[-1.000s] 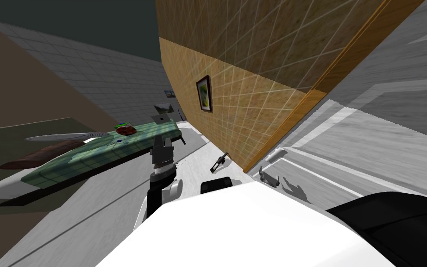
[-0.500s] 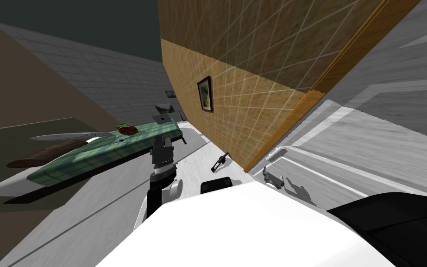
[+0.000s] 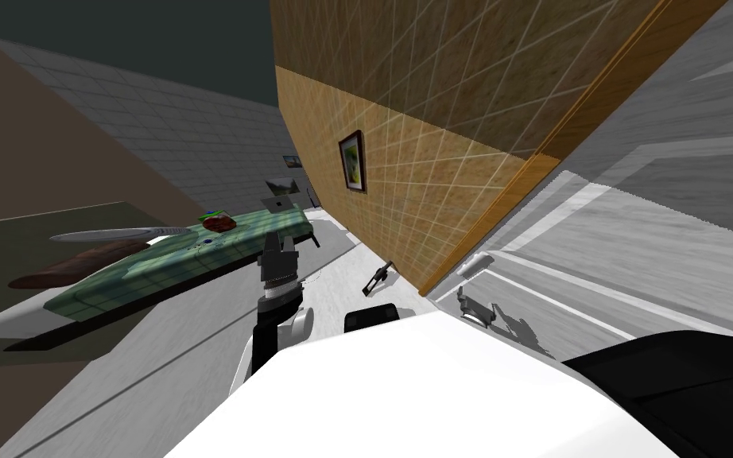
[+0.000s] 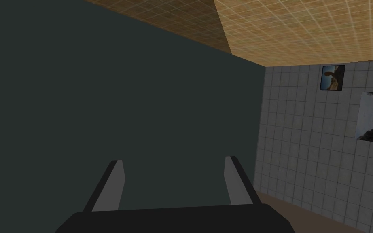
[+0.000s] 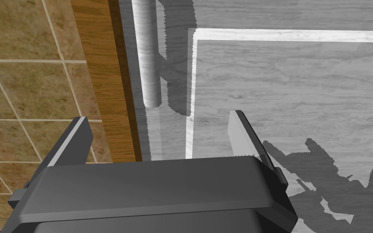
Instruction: Pull the door open
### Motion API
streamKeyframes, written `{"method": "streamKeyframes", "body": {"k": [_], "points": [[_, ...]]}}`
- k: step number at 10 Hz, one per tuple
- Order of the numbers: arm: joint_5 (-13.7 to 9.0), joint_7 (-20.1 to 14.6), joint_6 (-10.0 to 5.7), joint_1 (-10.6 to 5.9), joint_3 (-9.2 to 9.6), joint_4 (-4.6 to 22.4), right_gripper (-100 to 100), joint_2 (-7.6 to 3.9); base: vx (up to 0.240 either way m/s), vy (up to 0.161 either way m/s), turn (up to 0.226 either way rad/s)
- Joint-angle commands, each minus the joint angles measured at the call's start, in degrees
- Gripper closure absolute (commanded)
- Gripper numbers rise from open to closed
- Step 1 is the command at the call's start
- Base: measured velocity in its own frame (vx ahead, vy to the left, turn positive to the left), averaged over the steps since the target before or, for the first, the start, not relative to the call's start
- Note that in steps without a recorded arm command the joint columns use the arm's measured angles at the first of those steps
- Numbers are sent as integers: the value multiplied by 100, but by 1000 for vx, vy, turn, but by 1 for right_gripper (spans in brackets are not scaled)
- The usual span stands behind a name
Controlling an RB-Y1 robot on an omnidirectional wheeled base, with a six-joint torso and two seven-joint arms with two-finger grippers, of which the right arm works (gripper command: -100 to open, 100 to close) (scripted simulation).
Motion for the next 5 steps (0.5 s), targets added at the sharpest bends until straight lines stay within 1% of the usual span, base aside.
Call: {"method": "streamKeyframes", "body": {"k": [1, 3, 4, 5], "points": [[-5, -125, 15, -79, -24, 164, -100, -85, 27, -12, -3], [-13, -324, 42, -160, -63, 391, -100, -237, 47, -25, -6], [-15, -370, 48, -179, -72, 443, -100, -271, 59, -34, -3], [-19, -461, 60, -216, -90, 546, -100, -340, 75, -40, -5]]}}
